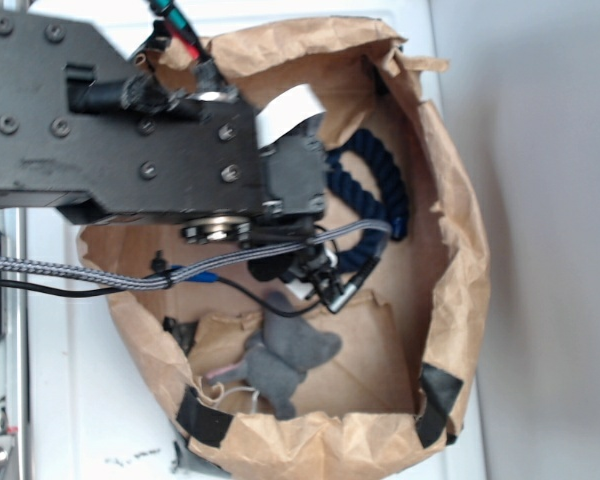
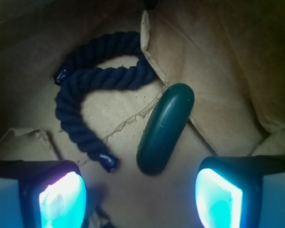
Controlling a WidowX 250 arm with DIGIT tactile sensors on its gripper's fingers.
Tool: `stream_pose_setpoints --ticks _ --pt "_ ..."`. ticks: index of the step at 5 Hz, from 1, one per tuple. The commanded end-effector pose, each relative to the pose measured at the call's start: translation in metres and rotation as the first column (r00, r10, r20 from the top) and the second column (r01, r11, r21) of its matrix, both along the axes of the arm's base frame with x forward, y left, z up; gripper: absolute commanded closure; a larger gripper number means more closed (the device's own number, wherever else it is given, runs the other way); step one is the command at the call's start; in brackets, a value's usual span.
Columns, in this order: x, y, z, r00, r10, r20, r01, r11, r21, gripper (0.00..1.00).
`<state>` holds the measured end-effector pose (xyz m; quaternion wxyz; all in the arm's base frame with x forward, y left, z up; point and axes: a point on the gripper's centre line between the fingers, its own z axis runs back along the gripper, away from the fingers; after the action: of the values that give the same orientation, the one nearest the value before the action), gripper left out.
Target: Grab the plastic pickle.
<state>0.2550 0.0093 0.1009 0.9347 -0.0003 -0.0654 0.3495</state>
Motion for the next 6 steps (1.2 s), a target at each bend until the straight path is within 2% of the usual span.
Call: stream_pose_setpoints --ticks 1,2,4,5,6 --pt "0.007 0.029 0.01 0.998 0.052 0.046 -0.053 0.999 0.005 0.0" --pt "0.007 0.047 0.001 0.994 0.109 0.019 -0.109 0.994 0.009 0.0" --pt "0.004 0.048 -0.03 0.995 0.088 0.039 -0.09 0.994 0.062 0.0" --pt "0.005 0.041 -0.051 0.995 0.077 0.061 -0.081 0.994 0.069 0.0" --pt "0.009 0.036 -0.063 0.992 0.079 0.096 -0.086 0.994 0.064 0.19"
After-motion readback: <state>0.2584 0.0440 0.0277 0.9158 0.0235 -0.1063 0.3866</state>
